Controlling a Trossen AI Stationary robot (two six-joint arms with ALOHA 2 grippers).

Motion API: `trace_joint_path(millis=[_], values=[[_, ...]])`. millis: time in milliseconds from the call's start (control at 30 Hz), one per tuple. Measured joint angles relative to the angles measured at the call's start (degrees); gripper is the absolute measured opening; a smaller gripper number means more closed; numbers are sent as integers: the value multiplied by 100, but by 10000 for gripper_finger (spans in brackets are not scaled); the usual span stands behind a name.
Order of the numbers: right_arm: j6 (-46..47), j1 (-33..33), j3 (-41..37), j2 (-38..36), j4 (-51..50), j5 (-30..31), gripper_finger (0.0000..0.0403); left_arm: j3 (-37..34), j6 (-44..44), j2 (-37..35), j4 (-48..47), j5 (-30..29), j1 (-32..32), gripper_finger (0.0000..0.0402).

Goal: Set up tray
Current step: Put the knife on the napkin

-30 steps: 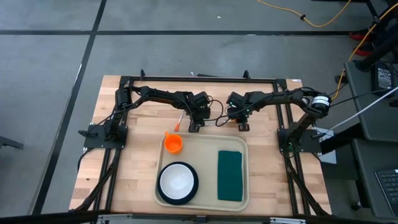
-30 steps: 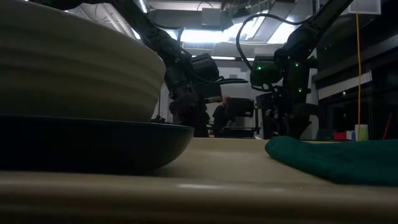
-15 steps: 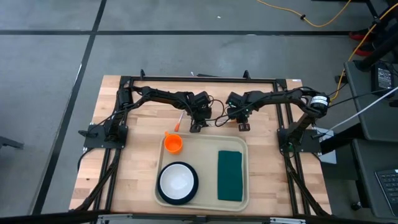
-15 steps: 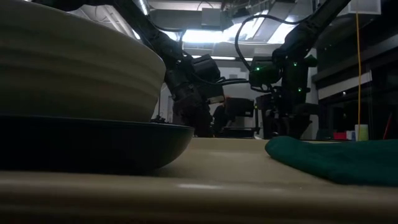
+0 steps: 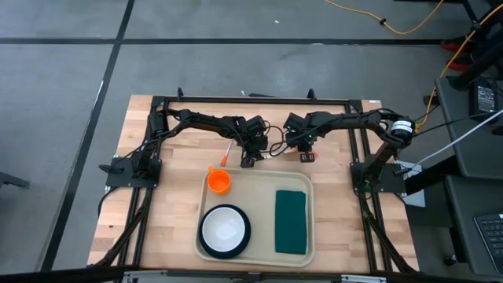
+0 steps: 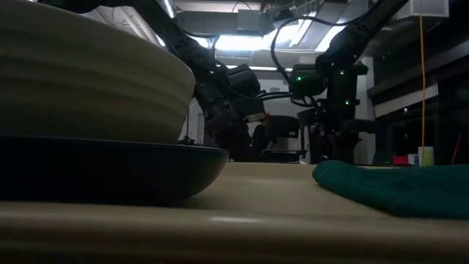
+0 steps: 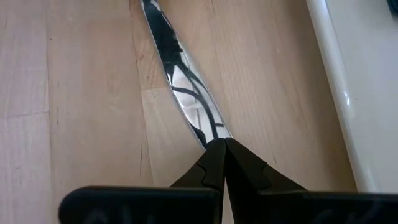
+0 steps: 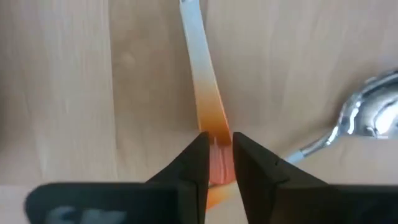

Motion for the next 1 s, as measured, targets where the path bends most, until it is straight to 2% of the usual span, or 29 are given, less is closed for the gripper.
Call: trace_joint_path(millis=[200, 267, 567, 867, 1000], values=[[-16, 2, 138, -7, -111, -45, 9, 0, 7, 0, 9, 0, 0, 2], [-13, 2, 138, -11, -169, -78, 7, 0, 7, 0, 9, 0, 0, 2], [172, 2, 138, -13, -534, -80, 86, 0, 9, 0, 13, 0, -5, 2], [125, 2, -48, -24, -203, 106, 173, -4, 16, 35, 157, -96, -133, 2], [119, 2, -204, -26, -219, 106, 199, -4, 96, 37, 193, -139, -155, 2]])
